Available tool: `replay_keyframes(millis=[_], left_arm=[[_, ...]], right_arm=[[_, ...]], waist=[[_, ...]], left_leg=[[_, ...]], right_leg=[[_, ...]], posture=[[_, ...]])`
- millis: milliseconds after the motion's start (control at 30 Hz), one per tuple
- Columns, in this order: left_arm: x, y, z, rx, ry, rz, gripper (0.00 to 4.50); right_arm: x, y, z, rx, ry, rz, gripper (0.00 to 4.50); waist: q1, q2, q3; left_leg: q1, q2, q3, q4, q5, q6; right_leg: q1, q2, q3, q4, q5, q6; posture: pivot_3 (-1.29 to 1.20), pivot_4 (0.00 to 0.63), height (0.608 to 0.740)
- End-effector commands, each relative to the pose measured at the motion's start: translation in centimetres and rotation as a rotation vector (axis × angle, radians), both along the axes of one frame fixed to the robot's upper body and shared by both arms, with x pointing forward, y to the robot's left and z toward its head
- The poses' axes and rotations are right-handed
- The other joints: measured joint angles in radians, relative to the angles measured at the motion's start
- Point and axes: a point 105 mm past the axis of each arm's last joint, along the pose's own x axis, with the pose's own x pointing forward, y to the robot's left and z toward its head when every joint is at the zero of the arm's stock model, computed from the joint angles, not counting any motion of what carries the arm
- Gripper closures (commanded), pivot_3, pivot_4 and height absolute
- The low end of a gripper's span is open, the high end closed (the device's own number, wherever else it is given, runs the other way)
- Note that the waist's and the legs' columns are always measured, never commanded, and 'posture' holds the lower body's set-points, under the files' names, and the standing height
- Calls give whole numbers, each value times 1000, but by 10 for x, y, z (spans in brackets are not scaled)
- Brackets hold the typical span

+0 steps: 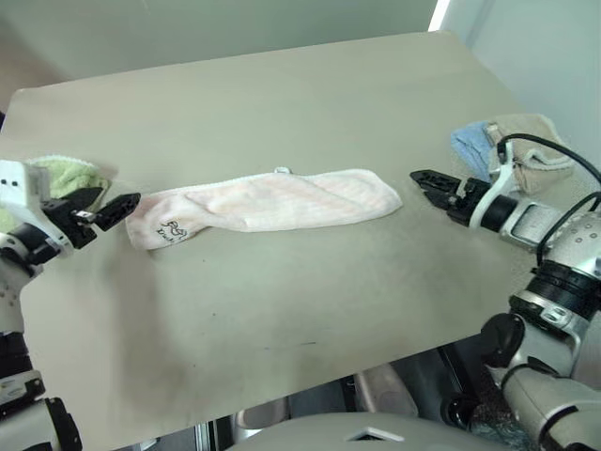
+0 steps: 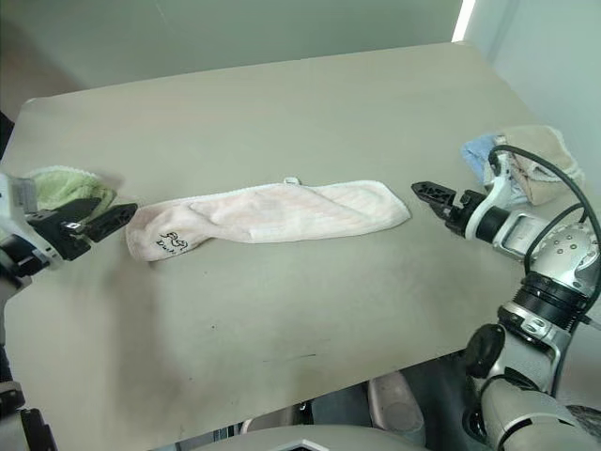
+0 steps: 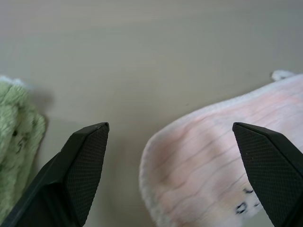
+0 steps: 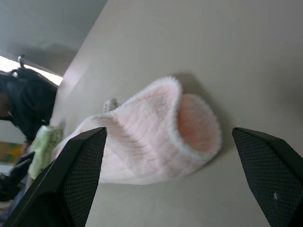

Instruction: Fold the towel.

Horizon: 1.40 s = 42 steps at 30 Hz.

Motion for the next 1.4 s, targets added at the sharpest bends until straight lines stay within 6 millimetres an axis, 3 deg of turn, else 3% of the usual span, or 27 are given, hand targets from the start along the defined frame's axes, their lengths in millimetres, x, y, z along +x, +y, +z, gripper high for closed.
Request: replay_keyframes(millis=[33, 367, 633, 1133, 1233, 1400], left_arm=[[-2, -11, 23, 14, -72, -43, 0], [-2, -35, 32, 40, -87, -142, 0], [-1, -42, 30, 33, -89, -168, 0], [6, -66, 28, -3, -102, -244, 0], [4, -66, 29, -4, -105, -246, 0], [0, -64, 29, -7, -109, -241, 0]], right_arm=[[0, 2, 1, 21, 17, -35, 19], [-8, 10, -22, 35, 90, -52, 19], [-16, 8, -26, 43, 98, -67, 19], [13, 43, -18, 118, 114, -33, 19], [16, 39, -20, 120, 120, -70, 589], [18, 24, -20, 113, 111, -135, 2369]], waist=[[0, 0, 0], [2, 0, 0], [3, 0, 0], [2, 0, 0], [2, 0, 0], [2, 0, 0]], left_leg=[[0, 0, 0, 0, 0, 0], [-1, 0, 0, -1, 0, 0], [0, 0, 0, -1, 0, 0], [-3, 0, -1, -2, -1, 1], [-4, 0, -1, -3, -1, 1], [-4, 0, -1, -2, -2, 1]], right_leg=[[0, 0, 0, 0, 0, 0], [-1, 0, 0, -1, -2, 1], [-1, 0, 0, -1, -2, 1], [-4, 0, 0, -1, -2, 2], [-5, 0, 0, -1, -2, 3], [-5, 0, 0, -1, -2, 3]], posture=[[0, 150, 740], [0, 150, 740], [0, 150, 740], [0, 150, 740], [0, 150, 740], [0, 150, 740]])
